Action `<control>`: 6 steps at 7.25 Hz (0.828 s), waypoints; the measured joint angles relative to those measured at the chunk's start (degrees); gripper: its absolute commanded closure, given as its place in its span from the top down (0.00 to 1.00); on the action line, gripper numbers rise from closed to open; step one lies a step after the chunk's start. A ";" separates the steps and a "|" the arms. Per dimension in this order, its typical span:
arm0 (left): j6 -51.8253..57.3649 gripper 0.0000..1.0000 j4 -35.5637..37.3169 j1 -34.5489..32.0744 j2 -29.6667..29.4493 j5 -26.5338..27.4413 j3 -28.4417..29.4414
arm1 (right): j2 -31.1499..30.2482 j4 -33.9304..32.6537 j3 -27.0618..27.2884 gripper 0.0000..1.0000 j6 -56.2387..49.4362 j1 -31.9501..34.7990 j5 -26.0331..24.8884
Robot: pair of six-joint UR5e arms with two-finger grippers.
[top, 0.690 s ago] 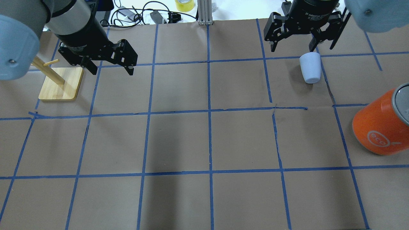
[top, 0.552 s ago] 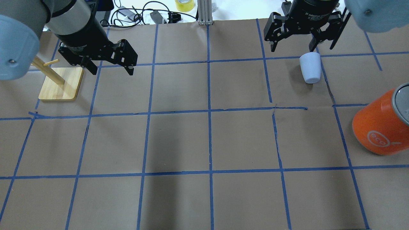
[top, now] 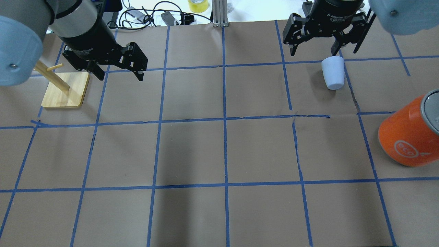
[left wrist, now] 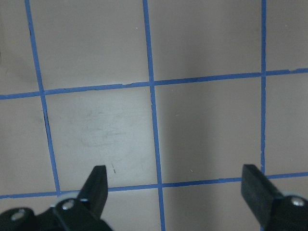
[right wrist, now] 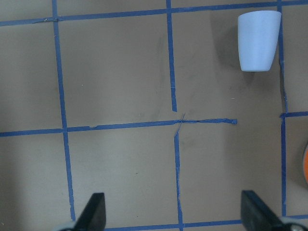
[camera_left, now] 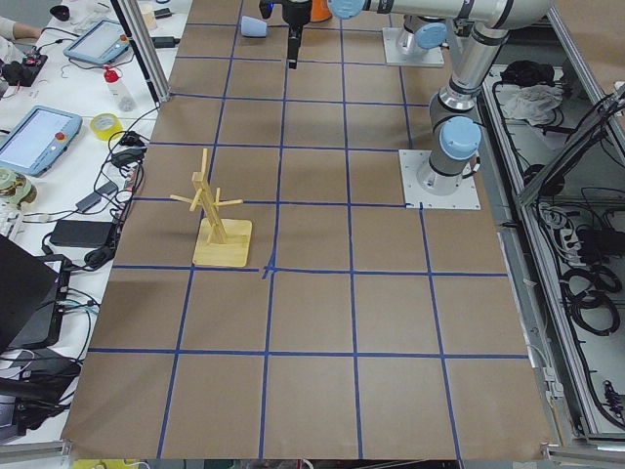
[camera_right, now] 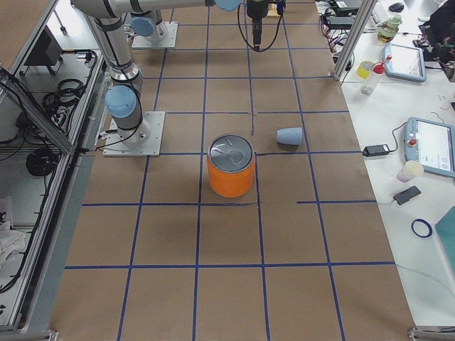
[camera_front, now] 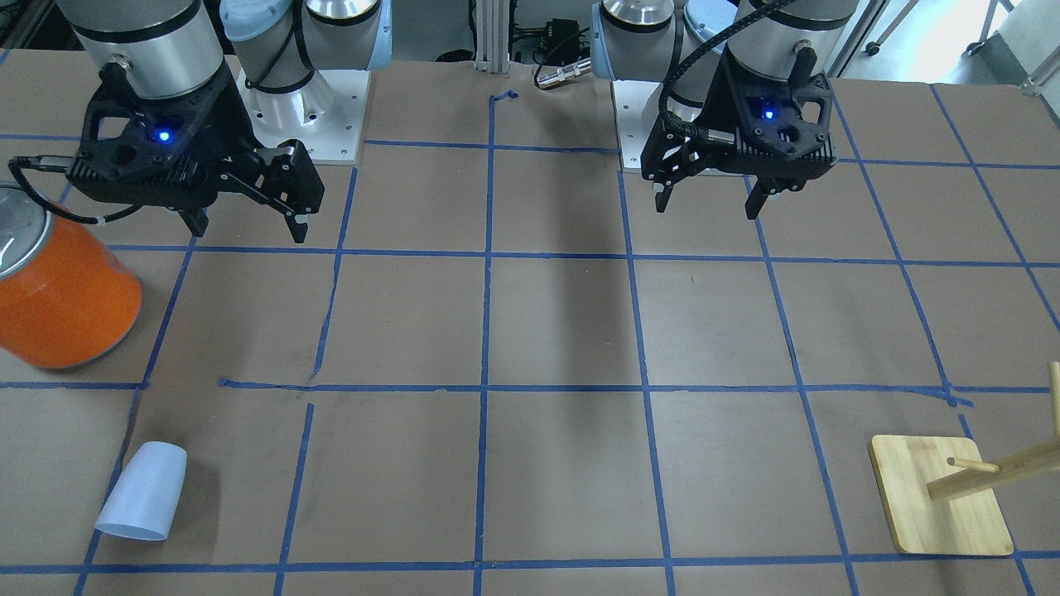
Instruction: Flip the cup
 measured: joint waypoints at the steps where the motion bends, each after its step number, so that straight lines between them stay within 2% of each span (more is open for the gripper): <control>1: 0.00 1.00 0.00 0.00 0.00 0.02 0.00 | 0.01 0.00 0.00 1.00 -0.06 0.00 -0.02; 6: 0.00 1.00 0.00 0.00 0.00 -0.02 0.00 | 2.22 -1.17 -1.44 1.00 -3.24 -2.07 0.01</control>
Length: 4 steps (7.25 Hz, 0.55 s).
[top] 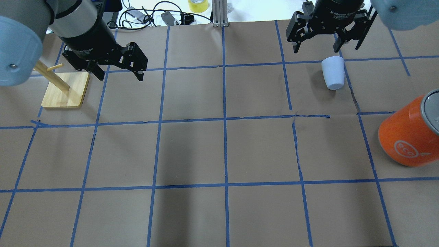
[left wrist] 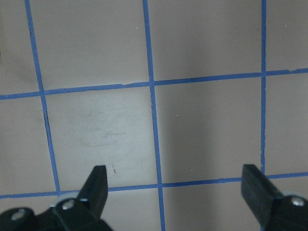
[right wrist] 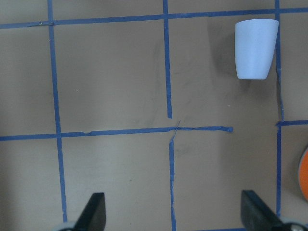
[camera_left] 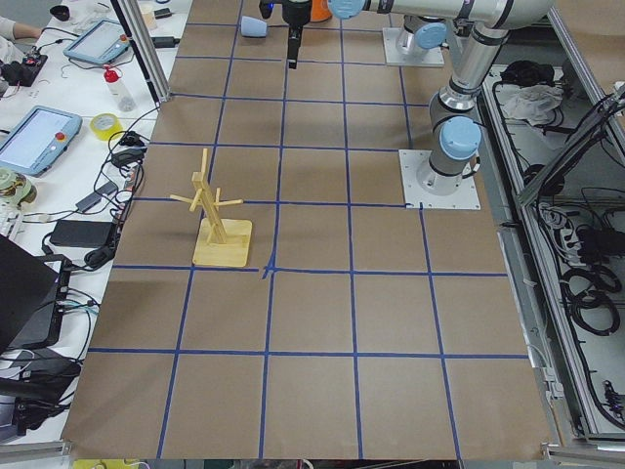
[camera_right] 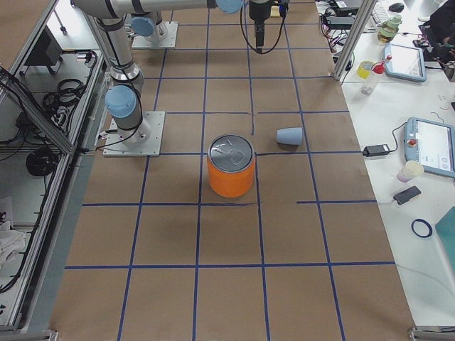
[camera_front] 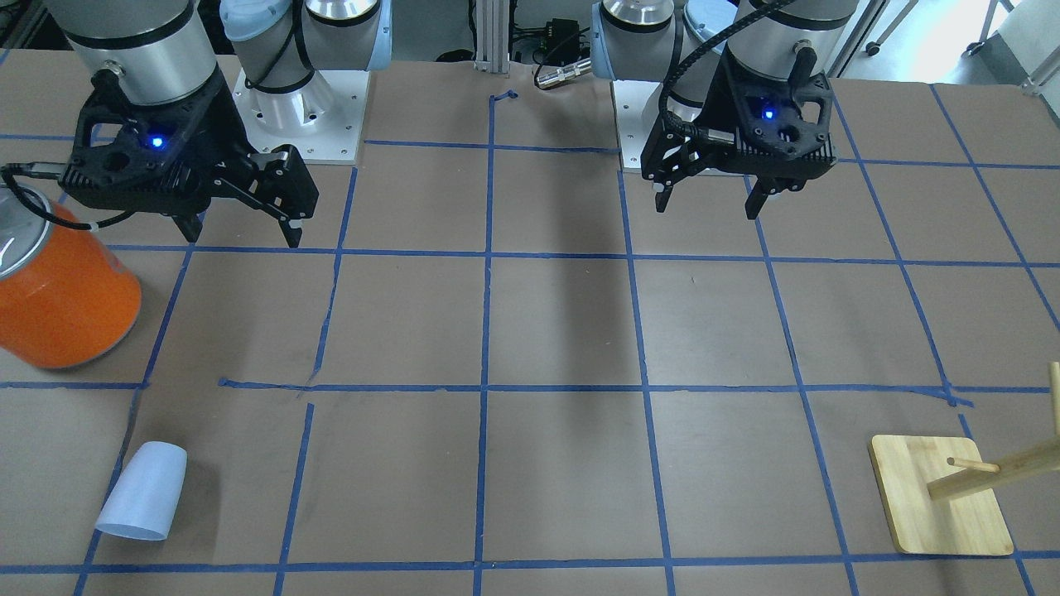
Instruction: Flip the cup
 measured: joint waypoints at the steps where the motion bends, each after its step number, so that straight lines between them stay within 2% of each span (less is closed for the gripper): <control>1: 0.00 1.00 0.00 0.00 0.00 0.00 0.00 | 2.27 -0.59 -1.96 1.00 -2.06 -1.97 0.08; 2: 0.00 1.00 0.00 0.00 0.00 0.02 0.00 | 5.74 -1.03 -4.91 1.00 -3.40 -4.04 0.22; 4: 0.00 1.00 0.00 0.00 0.00 0.02 0.00 | 16.58 -2.30 -13.43 1.00 -4.20 -7.11 0.24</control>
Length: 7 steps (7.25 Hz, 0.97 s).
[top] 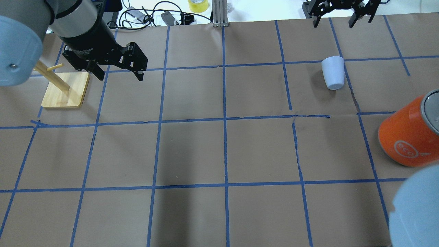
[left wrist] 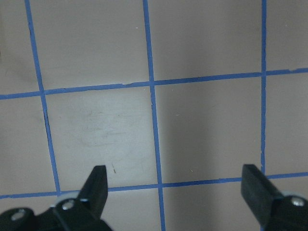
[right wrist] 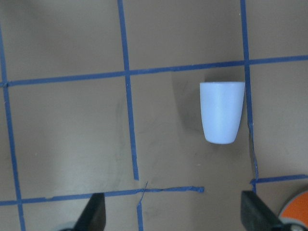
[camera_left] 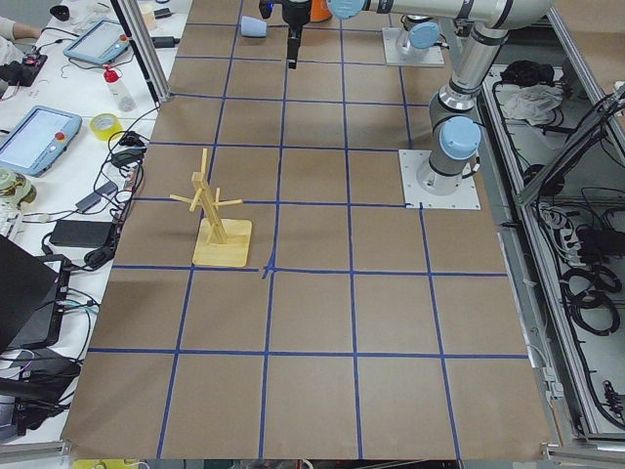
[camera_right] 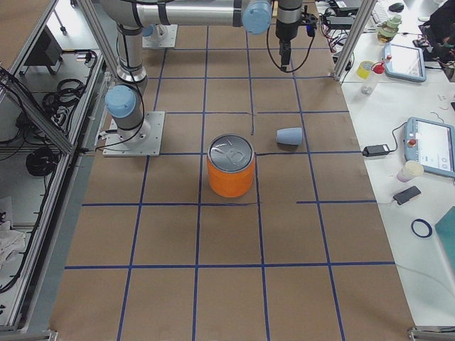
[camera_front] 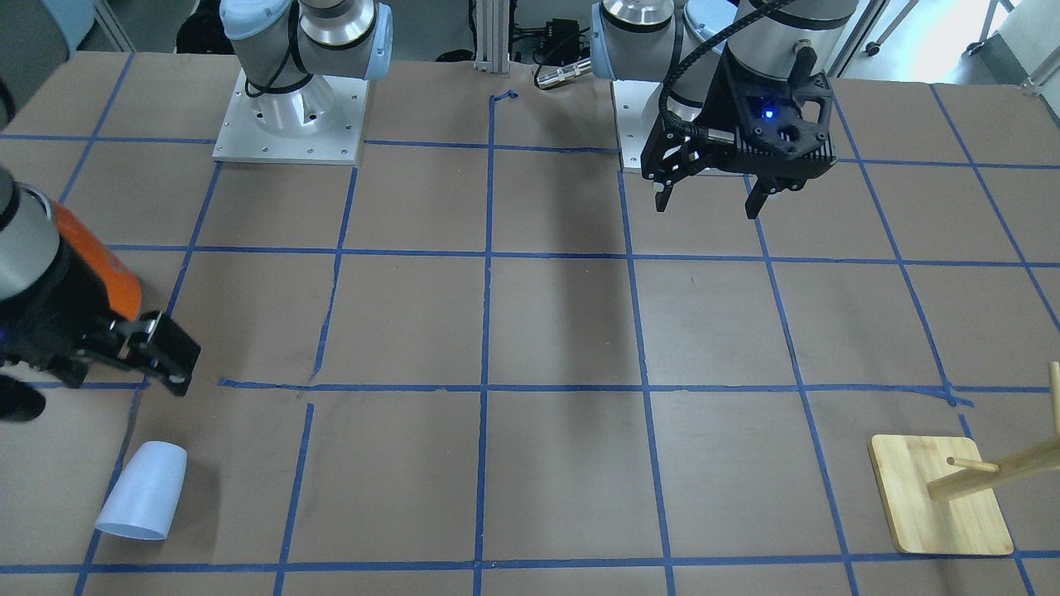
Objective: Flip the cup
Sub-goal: 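Lower the right gripper over the light-blue cup and grasp it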
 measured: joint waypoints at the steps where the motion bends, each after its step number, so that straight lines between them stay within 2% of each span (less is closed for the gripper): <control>1: 0.00 1.00 0.00 0.00 0.00 0.00 -0.02 | 5.45 -1.86 -2.23 1.00 -0.09 -1.16 -0.37; 2: 0.00 1.00 0.00 0.00 0.00 0.04 -0.05 | 9.19 -3.71 -2.94 1.00 -0.40 -2.56 -0.67; 4: 0.00 1.00 0.00 0.00 0.00 0.01 -0.08 | 12.05 -5.13 -1.53 1.00 -3.08 -5.26 -0.84; 7: 0.00 1.00 0.00 0.00 0.00 0.00 -0.09 | 12.59 -12.68 6.36 1.00 -5.28 -7.48 -0.77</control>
